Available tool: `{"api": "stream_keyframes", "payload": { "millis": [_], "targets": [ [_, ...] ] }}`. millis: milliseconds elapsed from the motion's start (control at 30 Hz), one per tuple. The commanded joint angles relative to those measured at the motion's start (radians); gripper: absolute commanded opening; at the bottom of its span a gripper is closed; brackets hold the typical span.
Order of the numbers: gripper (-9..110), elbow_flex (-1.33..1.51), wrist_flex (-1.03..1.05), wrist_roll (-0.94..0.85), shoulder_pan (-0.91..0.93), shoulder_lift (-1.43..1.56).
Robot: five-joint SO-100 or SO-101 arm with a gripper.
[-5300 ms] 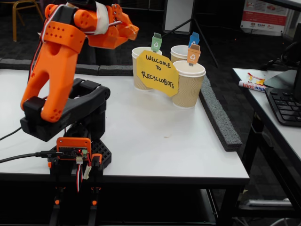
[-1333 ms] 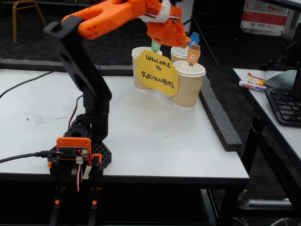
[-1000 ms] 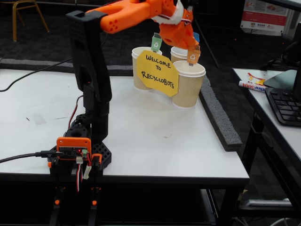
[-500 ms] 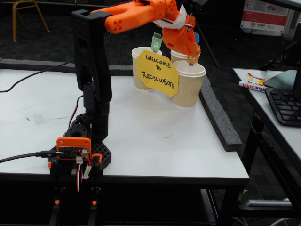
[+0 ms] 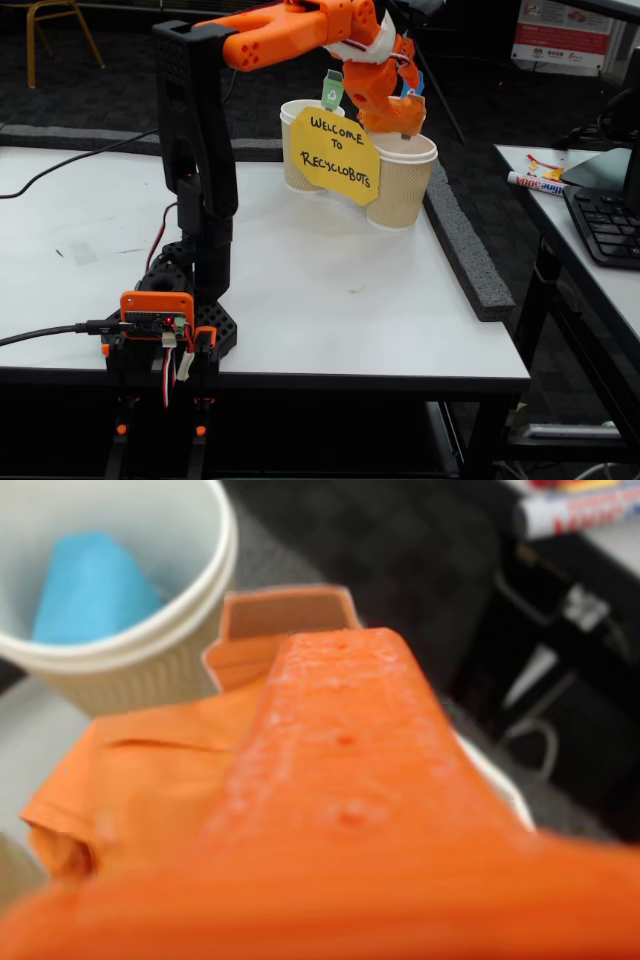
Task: Sort rubbish by color.
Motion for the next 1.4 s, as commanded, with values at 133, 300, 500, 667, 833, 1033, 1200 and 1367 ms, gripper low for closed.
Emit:
{"api": "stream_keyframes", "payload": {
  "millis": [133,300,500,667,833,1033,1200,1367],
  "targets": [
    [13,-0.16,0.028,-0.012,0.028,0.078],
    [13,-0.16,0.049,-0.012,0.028,0.097],
    [7,-0.117,0.043,-0.012,0.028,0.186],
    [0,0.035,0.014,-0.009,0.026,0.38],
    [0,0.204,0.021,-0.002,0.025,0.603],
    [0,0.425,0.057,-0.005,0.025,0.884],
    [0,0.594,0.118,-0.009,0.014,1.118],
    [0,0.667,0.236,-0.011,-0.058,1.275]
  ]
}}
